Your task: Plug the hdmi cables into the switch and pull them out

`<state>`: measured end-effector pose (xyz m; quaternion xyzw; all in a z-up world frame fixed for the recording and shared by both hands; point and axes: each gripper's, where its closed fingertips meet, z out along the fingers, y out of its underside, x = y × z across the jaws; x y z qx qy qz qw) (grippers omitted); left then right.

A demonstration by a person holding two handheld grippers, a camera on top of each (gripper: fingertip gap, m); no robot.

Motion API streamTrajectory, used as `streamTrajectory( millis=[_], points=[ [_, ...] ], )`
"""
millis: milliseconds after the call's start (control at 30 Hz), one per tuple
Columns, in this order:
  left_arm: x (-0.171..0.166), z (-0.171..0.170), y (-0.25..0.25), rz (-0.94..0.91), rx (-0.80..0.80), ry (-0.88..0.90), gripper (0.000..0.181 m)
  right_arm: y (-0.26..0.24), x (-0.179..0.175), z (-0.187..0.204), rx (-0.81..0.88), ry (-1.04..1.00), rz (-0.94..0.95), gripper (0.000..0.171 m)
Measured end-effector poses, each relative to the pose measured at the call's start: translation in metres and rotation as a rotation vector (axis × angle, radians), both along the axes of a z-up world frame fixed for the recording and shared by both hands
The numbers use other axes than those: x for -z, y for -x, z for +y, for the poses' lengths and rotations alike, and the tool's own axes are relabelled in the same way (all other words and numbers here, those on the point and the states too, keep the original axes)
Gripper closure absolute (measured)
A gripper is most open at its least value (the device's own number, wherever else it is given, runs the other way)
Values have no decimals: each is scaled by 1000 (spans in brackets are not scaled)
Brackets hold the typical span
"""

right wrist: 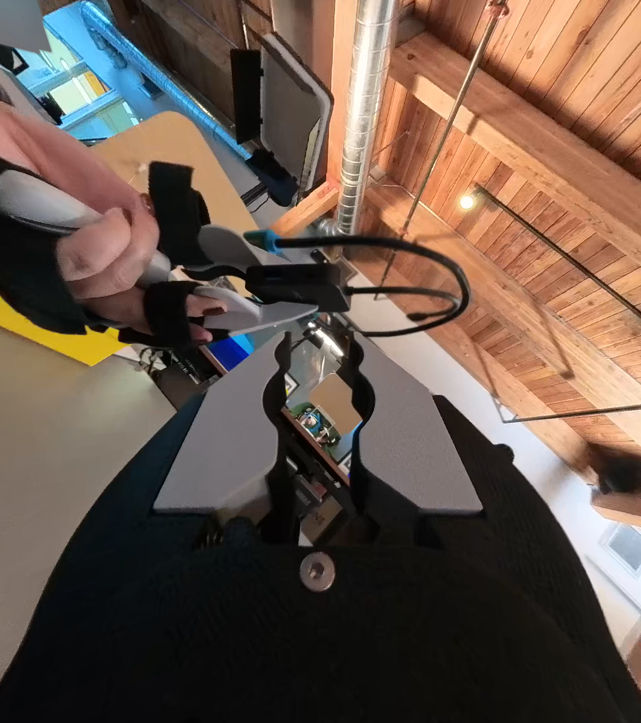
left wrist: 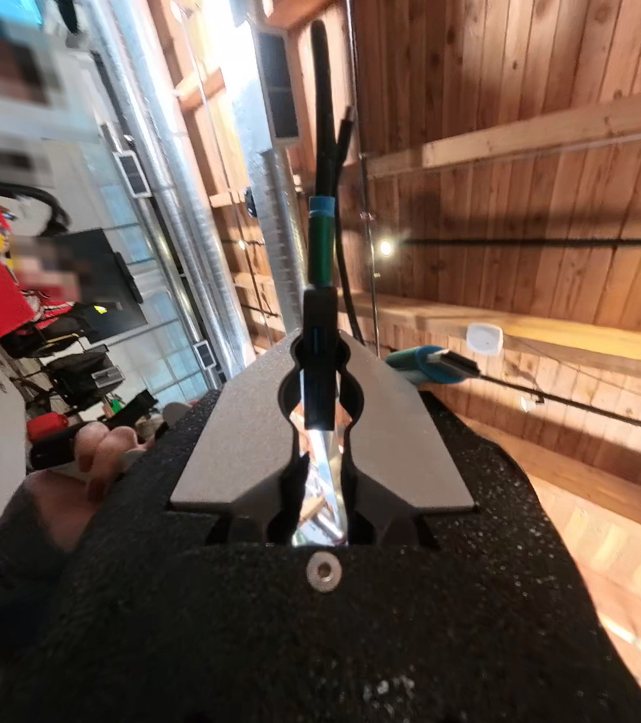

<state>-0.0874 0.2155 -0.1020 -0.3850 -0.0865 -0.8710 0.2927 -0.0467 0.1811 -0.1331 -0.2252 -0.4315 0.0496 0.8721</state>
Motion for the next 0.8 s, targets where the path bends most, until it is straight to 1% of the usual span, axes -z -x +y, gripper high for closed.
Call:
streamTrajectory(
  millis=[167, 400, 600, 800],
  points=[
    [13, 14, 9, 0, -55, 78, 171, 7, 6, 7, 40, 14, -40, 143],
    [15, 13, 5, 12, -37, 77, 171, 12, 10, 11, 54, 32, -59, 144],
    [27, 22, 10, 17, -77, 155, 171, 12, 12, 15, 71, 40, -64, 144],
    [31, 23, 11, 26, -79, 170, 171, 16, 16, 16, 75, 42, -89, 145]
  ],
)
